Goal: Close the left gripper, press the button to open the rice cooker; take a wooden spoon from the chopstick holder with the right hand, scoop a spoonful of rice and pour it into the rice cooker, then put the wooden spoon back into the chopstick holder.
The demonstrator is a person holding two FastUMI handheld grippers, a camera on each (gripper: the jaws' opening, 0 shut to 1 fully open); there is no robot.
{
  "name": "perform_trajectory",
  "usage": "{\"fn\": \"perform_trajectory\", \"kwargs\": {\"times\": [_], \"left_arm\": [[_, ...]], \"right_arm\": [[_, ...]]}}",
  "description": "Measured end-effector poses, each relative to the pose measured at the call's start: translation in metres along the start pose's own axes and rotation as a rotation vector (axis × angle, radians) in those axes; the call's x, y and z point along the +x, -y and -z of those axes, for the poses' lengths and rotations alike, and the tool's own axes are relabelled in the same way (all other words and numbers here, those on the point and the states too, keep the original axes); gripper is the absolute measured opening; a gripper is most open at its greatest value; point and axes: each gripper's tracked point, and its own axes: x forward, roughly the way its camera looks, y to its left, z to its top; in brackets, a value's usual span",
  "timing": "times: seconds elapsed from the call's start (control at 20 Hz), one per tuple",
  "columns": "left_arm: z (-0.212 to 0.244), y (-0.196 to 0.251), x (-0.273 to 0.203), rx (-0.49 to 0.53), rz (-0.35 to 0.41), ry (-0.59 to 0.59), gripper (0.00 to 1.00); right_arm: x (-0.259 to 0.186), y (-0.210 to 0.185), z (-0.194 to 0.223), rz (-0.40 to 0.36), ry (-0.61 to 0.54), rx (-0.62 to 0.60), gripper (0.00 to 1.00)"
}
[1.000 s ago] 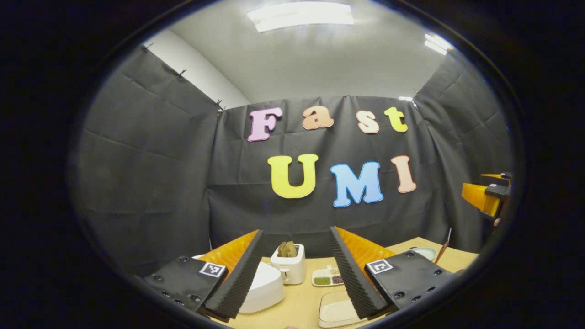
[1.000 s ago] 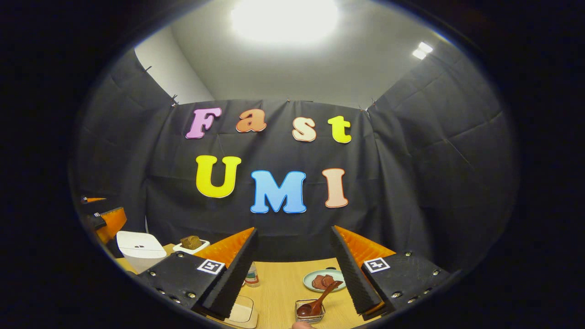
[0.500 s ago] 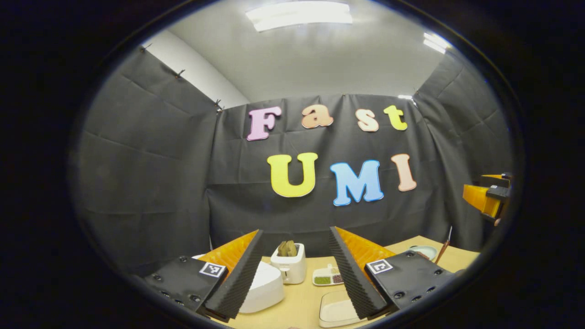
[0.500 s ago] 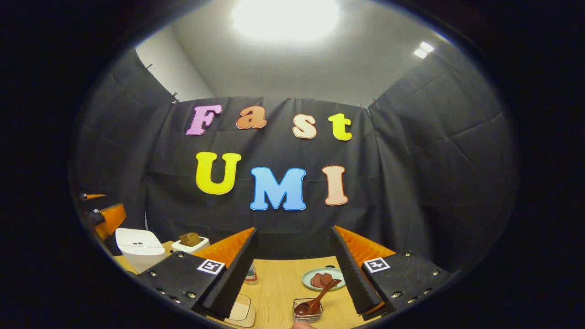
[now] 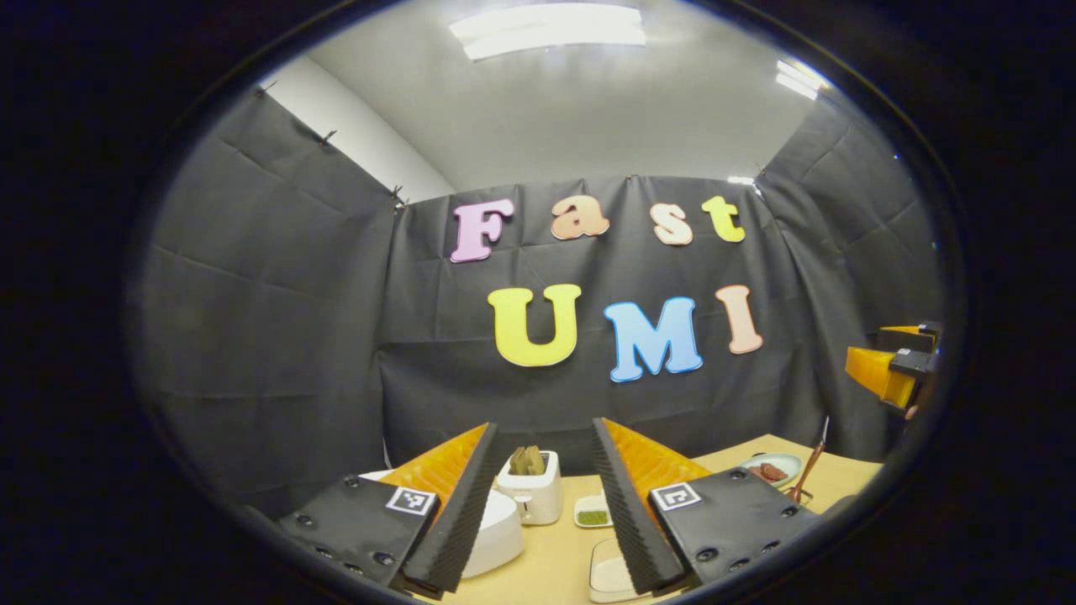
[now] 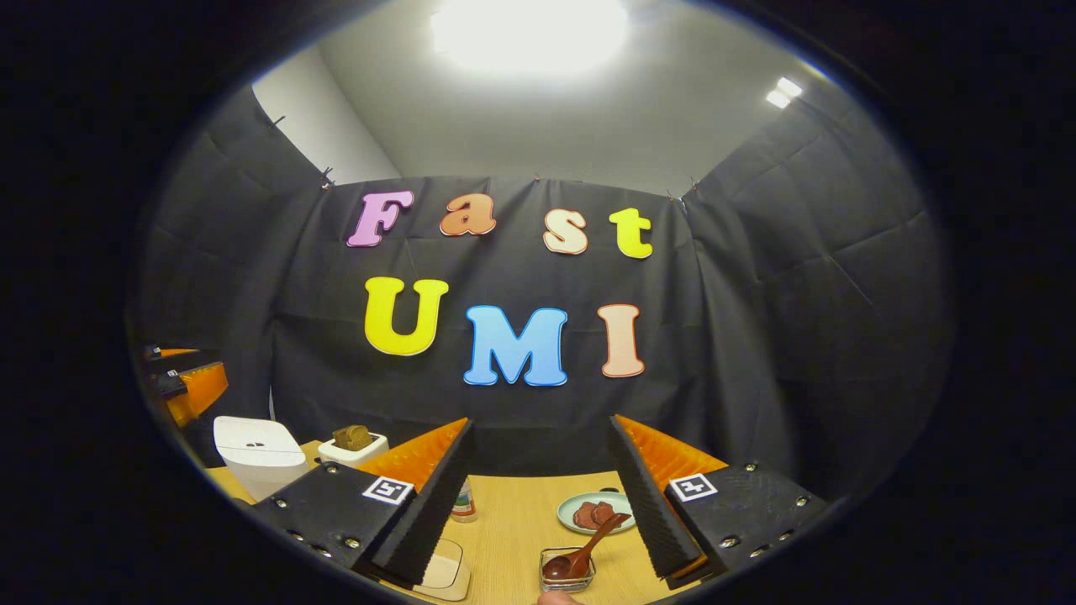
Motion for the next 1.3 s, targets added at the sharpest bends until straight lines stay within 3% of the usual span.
{"fn": "perform_trajectory", "kwargs": {"times": [0.05,0.1,0.2,0.25,0.4,0.5,0.55,1.15,1.3], "left_arm": [[-0.003,-0.002,-0.001,0.001,0.000,0.008,0.70],[-0.006,-0.004,-0.002,0.003,-0.008,0.020,0.70],[-0.012,-0.004,-0.005,-0.007,-0.004,0.042,0.48],[-0.013,-0.005,-0.005,-0.010,-0.003,0.047,0.41],[-0.008,-0.011,-0.008,-0.002,-0.008,0.035,0.43],[-0.009,-0.018,-0.007,-0.005,-0.027,0.039,0.15],[-0.007,-0.013,-0.005,-0.012,-0.014,0.032,0.10],[0.020,-0.056,0.027,-0.020,-0.025,-0.018,0.12],[0.036,-0.075,0.045,-0.051,-0.049,-0.051,0.05]], "right_arm": [[0.000,-0.002,-0.001,-0.002,0.003,0.001,0.93],[0.000,-0.003,-0.001,-0.004,0.006,0.001,0.95],[0.000,-0.005,-0.002,-0.008,0.007,0.003,0.93],[-0.001,-0.006,-0.002,-0.011,0.008,0.005,0.95],[0.000,-0.013,-0.003,-0.018,0.013,0.012,0.95],[-0.002,-0.017,-0.002,-0.028,0.013,0.015,0.95],[-0.002,-0.019,-0.004,-0.030,0.019,0.020,0.95],[0.000,-0.038,-0.006,-0.023,0.028,-0.003,0.95],[-0.002,-0.034,-0.003,0.004,0.017,-0.006,0.95]]}}
